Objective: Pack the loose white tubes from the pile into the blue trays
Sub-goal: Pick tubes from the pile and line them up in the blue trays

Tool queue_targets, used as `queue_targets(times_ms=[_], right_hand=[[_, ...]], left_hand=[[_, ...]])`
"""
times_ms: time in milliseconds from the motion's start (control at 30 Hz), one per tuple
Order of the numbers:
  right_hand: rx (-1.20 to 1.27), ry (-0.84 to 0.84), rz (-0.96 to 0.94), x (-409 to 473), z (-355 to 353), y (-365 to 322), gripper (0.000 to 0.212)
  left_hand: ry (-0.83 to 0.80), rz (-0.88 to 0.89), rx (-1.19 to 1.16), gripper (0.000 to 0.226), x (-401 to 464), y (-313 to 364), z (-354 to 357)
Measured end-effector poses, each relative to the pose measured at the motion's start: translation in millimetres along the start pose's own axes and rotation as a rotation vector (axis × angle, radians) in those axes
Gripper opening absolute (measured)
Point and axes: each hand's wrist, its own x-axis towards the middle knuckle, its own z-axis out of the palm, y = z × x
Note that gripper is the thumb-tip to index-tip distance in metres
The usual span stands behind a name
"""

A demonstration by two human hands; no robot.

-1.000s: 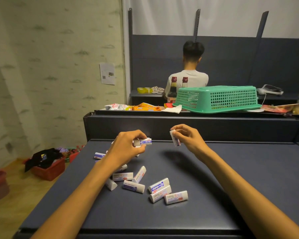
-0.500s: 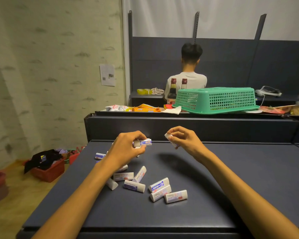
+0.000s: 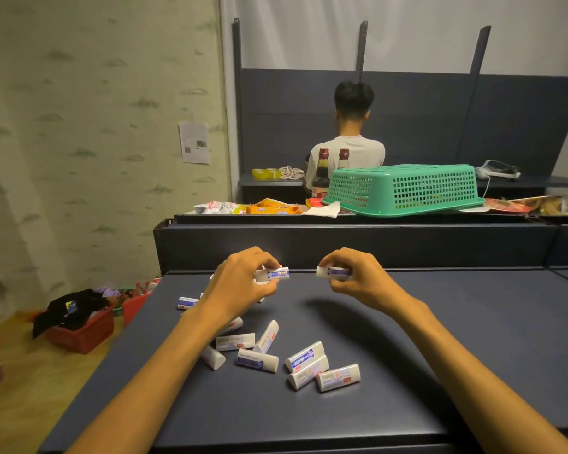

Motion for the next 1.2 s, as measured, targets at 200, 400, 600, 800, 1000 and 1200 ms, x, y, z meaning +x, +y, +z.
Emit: queue_targets(times_ms=[200, 400, 600, 800, 1000, 1200], right_hand=[[-0.188, 0.041, 0.026, -31.8, -22.7, 10.6, 0.035], [-0.232, 0.135, 0.110, -103.1, -74.2, 26.5, 0.032], [-0.265, 0.242, 0.154, -204.9, -148.6, 48.1, 0.029], [-0.277, 0.328, 0.234, -311.4, -230.4, 75.0, 0.031], [-0.283, 0.348, 0.354, -394.2, -298.9, 101.3, 0.029], [-0.345, 0.408, 0.448, -450.7, -355.7, 136.7, 0.027]], left_hand=[[-0.018, 0.073, -0.033, 0.024, 13.1, 23.4, 20.0], [-0.027, 0.158, -0.031, 0.029, 19.9, 95.1, 58.6], [-0.027, 0.245, -0.066, 0.024, 21.1, 205.0, 109.5], [-0.025, 0.284, -0.129, 0.019, 1.3, 323.5, 167.1], [-0.093, 0.349, -0.179, 0.018, 8.6, 419.0, 213.6], [-0.158, 0.425, -0.234, 0.020, 34.1, 493.2, 268.4]])
